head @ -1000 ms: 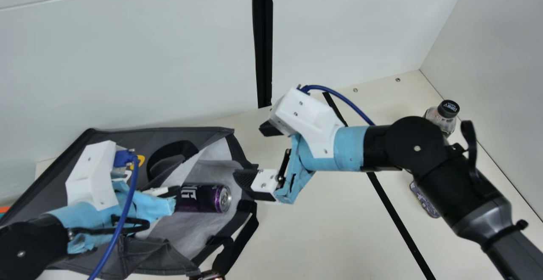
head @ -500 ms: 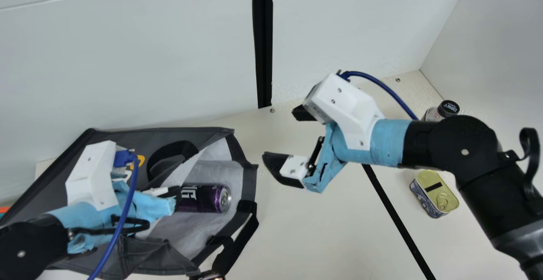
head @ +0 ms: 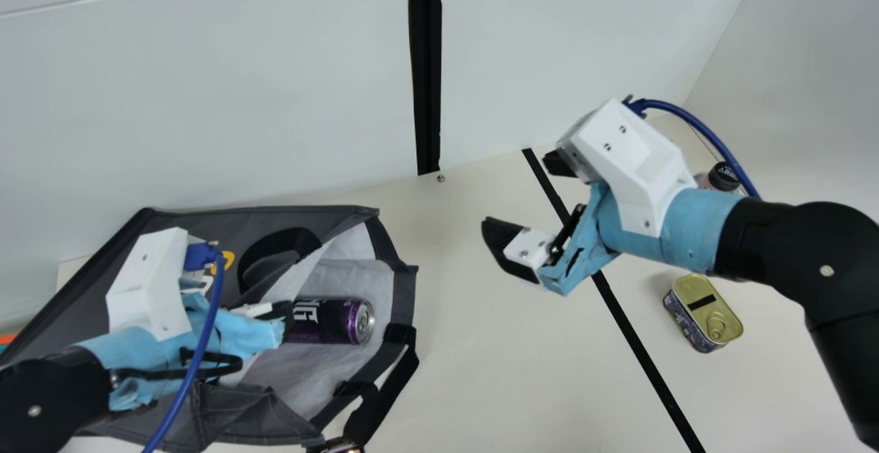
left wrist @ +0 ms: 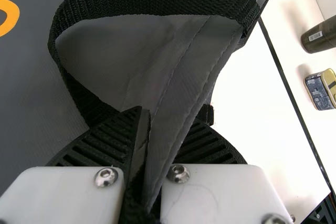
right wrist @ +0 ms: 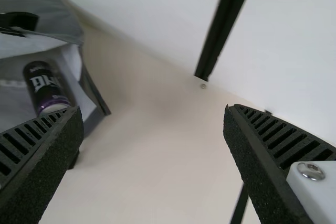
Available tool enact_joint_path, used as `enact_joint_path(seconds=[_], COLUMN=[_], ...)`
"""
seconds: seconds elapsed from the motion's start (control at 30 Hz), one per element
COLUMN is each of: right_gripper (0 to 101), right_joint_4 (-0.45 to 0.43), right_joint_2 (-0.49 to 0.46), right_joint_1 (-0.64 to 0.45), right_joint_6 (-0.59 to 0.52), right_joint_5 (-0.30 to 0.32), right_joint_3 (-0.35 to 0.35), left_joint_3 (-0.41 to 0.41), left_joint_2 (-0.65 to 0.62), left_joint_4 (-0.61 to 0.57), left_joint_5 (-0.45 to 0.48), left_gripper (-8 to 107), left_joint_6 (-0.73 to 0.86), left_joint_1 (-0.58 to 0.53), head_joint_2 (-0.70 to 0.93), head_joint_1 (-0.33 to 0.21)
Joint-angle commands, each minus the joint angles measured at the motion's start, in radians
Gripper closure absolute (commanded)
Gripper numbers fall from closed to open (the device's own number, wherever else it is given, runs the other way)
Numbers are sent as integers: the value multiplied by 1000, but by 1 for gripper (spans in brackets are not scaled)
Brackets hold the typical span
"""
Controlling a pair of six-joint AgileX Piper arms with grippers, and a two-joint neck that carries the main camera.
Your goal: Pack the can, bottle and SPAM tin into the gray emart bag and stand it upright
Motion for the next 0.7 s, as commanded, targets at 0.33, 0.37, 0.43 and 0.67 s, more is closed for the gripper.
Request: enact_joint_path(seconds=[0.33, 0.37, 0.43, 0.67], right_gripper=[6, 6, 6, 6], right_joint_4=[-309, -336, -387, -556], right_joint_2=[-67, -73, -85, -128], right_joint_1=[-25, -25, -25, -27], right_joint_6=[208, 228, 267, 410], right_joint_5=[-9, -7, -1, 42], right_joint_3=[-30, -33, -38, -60], left_joint_3=[0, 0, 0, 0], left_joint_2=[0, 0, 0, 0], left_joint_4=[0, 0, 0, 0], left_joint_5=[0, 0, 0, 0], left_gripper=[107, 107, 107, 107], left_joint_6=[0, 0, 0, 0], left_joint_1=[0, 0, 0, 0], head_joint_2=[-1, -1, -1, -1], head_joint_1=[-23, -23, -23, -23])
